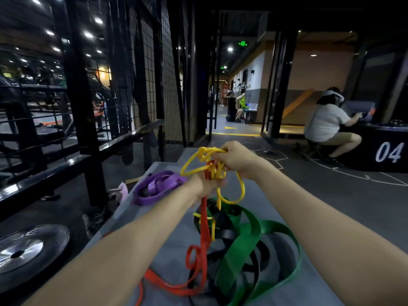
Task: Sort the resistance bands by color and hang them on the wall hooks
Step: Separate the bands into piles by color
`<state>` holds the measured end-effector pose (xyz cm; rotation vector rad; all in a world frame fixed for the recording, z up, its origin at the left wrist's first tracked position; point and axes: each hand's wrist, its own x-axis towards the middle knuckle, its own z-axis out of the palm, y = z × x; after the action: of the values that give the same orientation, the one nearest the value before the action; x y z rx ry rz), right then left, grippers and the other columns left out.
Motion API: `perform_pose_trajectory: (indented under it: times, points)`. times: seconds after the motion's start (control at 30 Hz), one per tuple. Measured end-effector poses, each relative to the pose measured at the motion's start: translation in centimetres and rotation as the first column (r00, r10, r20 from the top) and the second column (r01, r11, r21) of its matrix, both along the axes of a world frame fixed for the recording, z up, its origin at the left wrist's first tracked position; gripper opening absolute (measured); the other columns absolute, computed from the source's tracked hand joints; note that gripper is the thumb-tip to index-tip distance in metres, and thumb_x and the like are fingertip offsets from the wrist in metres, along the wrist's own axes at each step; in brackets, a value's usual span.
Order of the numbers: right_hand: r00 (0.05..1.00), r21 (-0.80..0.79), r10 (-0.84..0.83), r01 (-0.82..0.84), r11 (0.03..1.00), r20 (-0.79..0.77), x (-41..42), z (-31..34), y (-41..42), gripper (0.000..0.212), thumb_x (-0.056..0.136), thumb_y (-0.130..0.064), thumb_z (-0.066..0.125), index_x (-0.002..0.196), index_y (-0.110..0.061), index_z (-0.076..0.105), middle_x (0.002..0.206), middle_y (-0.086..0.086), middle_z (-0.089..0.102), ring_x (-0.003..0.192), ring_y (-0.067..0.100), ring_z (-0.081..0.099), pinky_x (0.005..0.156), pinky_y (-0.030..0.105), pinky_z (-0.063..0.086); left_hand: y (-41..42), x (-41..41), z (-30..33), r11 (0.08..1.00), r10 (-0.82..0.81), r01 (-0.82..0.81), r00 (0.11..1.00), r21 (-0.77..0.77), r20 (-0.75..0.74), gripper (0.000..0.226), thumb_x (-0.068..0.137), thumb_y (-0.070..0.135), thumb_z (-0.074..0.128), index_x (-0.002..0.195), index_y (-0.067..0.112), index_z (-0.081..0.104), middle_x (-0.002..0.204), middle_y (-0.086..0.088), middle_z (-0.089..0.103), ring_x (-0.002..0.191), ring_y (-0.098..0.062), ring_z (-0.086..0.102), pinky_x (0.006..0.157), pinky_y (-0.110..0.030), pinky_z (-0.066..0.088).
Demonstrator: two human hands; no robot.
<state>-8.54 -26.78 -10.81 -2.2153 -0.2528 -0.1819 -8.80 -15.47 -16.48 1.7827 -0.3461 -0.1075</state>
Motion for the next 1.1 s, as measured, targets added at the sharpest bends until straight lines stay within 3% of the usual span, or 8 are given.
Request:
perform_pose_trajectory:
  times: [0.13,0.23,0.37,0.6,0.73,0.8,0.93,1.1]
  points:
    - [0.983,0.268,0.149,-0.116,0.956,-0.108,-0.8,-2.1,-2.0,0.015,0.089,-0.022,0.062,0.096,-0.009,0.062,0.094,0.005,0.061,0.085,0.014,0.053,0.076,0.027,0.041,2.3,0.8,-0.1,0.999,0.051,-0.051,0.999,-0.014,-0.005,0.009,0.085,0.010,0.065,0.082,0.016,0.058,0.070,0.000,0.058,0.055,-0.006,0.057,0.058,-0.024,0.048]
    - [0.965,0.469,0.147,-0.028,0.883,-0.219,-0.7,-6.0,-2.7,0.020,0.092,-0.006,0.052,0.109,-0.011,0.060,0.109,0.009,0.061,0.101,0.018,0.055,0.081,0.028,0.043,3.8,0.8,0.5,0.993,0.042,-0.049,0.997,-0.105,-0.065,0.014,0.086,0.010,0.063,0.074,0.011,0.057,0.067,-0.001,0.063,0.041,0.001,0.054,0.043,-0.015,0.041]
    - [0.951,0.060,0.143,-0.131,0.990,-0.276,-0.3,-10.3,-1.1,0.055,0.084,0.010,0.048,0.135,-0.010,0.044,0.135,0.008,0.050,0.119,0.018,0.048,0.083,0.028,0.045,4.6,0.6,1.6,0.989,-0.042,0.031,0.996,-0.142,-0.077,0.014,0.089,0.013,0.059,0.076,0.009,0.057,0.058,0.002,0.063,0.032,0.000,0.035,0.047,-0.018,0.031]
    - [0.911,0.198,0.290,-0.239,0.951,-0.294,0.0,-10.7,-0.3,0.021,0.090,0.006,0.050,0.081,-0.010,0.060,0.076,0.004,0.057,0.062,0.005,0.055,0.060,0.011,0.047,5.9,0.8,3.8,0.938,-0.032,0.026,0.999,-0.345,-0.014,0.012,0.088,0.007,0.057,0.076,0.008,0.057,0.060,-0.004,0.063,0.049,-0.014,0.049,0.040,-0.017,0.040]
    - [0.912,0.346,0.316,-0.217,0.913,-0.262,0.1,-8.4,-1.9,0.022,0.095,-0.004,0.049,0.081,-0.014,0.062,0.085,0.002,0.061,0.079,0.008,0.058,0.081,0.022,0.049,6.8,1.7,5.2,0.925,0.011,-0.005,1.000,-0.381,0.015,0.020,0.091,0.008,0.053,0.072,0.008,0.057,0.054,0.004,0.065,0.053,-0.009,0.054,0.050,-0.019,0.043]
    - [0.911,0.301,0.320,-0.238,0.923,-0.261,0.0,-7.7,-1.2,0.012,0.094,-0.014,0.053,0.093,-0.017,0.064,0.095,-0.001,0.065,0.091,0.008,0.059,0.083,0.022,0.046,6.3,2.0,5.6,0.926,0.019,-0.016,1.000,-0.378,0.003,0.019,0.092,0.008,0.052,0.074,0.007,0.056,0.059,-0.001,0.063,0.049,-0.008,0.045,0.039,-0.012,0.033]
    - [0.910,0.206,0.354,-0.312,0.928,-0.215,-0.3,-7.9,2.1,0.013,0.090,-0.021,0.061,0.091,-0.008,0.063,0.075,-0.007,0.059,0.068,0.003,0.054,0.064,0.014,0.042,5.4,2.6,5.4,0.928,0.011,-0.004,1.000,-0.373,0.015,0.018,0.091,0.006,0.053,0.073,0.008,0.055,0.068,-0.006,0.059,0.060,-0.012,0.041,0.035,-0.010,0.030]
    - [0.945,-0.155,0.315,-0.325,0.933,-0.081,-0.6,-7.3,1.5,0.016,0.091,-0.015,0.059,0.098,-0.003,0.067,0.081,-0.004,0.057,0.067,-0.006,0.047,0.063,0.006,0.037,7.4,3.1,2.9,0.951,0.182,-0.169,0.983,-0.260,0.027,0.021,0.088,0.008,0.059,0.068,0.008,0.051,0.055,-0.003,0.055,0.044,-0.010,0.040,0.034,-0.014,0.033]
